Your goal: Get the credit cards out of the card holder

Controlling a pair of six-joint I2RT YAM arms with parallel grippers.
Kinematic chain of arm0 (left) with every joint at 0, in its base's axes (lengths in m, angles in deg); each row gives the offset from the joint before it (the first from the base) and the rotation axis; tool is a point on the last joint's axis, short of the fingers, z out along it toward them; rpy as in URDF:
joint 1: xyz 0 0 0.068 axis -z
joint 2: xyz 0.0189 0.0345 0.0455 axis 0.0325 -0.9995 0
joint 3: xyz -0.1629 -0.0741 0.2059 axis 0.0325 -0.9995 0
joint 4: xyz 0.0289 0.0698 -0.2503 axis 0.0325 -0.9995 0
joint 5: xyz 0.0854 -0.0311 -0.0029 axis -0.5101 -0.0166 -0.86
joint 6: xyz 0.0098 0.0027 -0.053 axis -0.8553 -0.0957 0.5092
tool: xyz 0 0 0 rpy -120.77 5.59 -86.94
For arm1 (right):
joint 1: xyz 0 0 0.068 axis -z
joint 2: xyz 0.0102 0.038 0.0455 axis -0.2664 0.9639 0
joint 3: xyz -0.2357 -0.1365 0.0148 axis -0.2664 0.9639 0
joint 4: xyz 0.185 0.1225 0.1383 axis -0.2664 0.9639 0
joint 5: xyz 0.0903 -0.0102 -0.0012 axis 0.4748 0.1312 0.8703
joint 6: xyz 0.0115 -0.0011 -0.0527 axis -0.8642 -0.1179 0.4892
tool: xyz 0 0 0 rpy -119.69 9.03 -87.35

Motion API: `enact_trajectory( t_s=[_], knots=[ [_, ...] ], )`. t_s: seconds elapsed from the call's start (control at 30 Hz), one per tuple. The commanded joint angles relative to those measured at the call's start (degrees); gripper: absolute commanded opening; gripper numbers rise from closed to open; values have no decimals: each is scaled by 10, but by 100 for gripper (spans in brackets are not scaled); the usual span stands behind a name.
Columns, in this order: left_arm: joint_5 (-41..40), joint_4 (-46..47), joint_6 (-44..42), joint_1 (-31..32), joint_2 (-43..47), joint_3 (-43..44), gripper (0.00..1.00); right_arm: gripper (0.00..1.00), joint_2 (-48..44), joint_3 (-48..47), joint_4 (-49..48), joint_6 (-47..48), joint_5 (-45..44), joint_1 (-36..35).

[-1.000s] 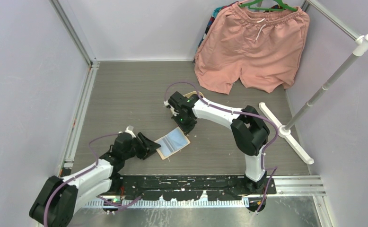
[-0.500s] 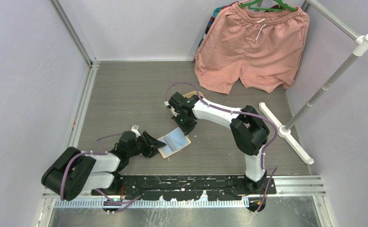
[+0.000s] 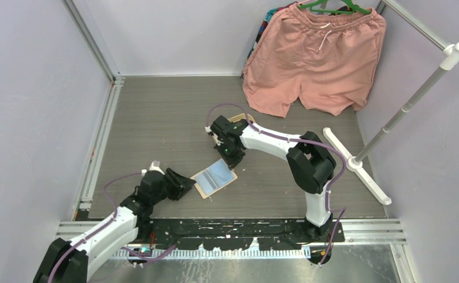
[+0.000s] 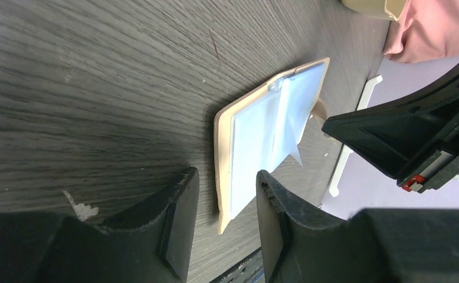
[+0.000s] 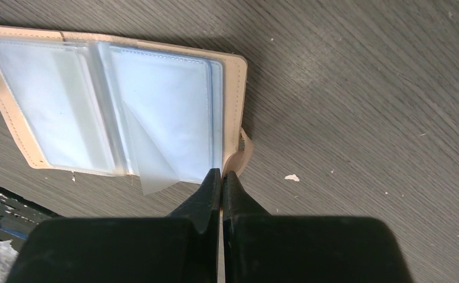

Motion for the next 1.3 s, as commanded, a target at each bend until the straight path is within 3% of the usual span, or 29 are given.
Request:
enact_trajectory(
  t_s=[0.0, 0.33, 0.43, 0.63, 0.77, 1.13, 1.27],
  knots=[
    [-17, -20, -17, 2, -25, -2, 42, 1, -2, -6, -18, -8, 12, 1],
    [17, 46, -8, 2, -120, 14, 40, 1, -3, 1, -22, -11, 6, 1],
    [7, 40, 2, 3, -108, 14, 39, 1, 0, 0, -24, -13, 4, 1],
    [-29, -41, 5, 3, -20, 17, 24, 1, 0, 3, -25, -13, 5, 2],
    [-41, -46, 6, 3, -2, 12, 23, 1, 4, 4, -28, -12, 9, 2],
    [-8, 74, -2, 3, -156, 25, 26, 1, 5, 4, -27, -11, 11, 4],
    [-9, 89, 1, 3, -170, 27, 15, 1, 5, 5, -25, -11, 12, 5]
  ],
)
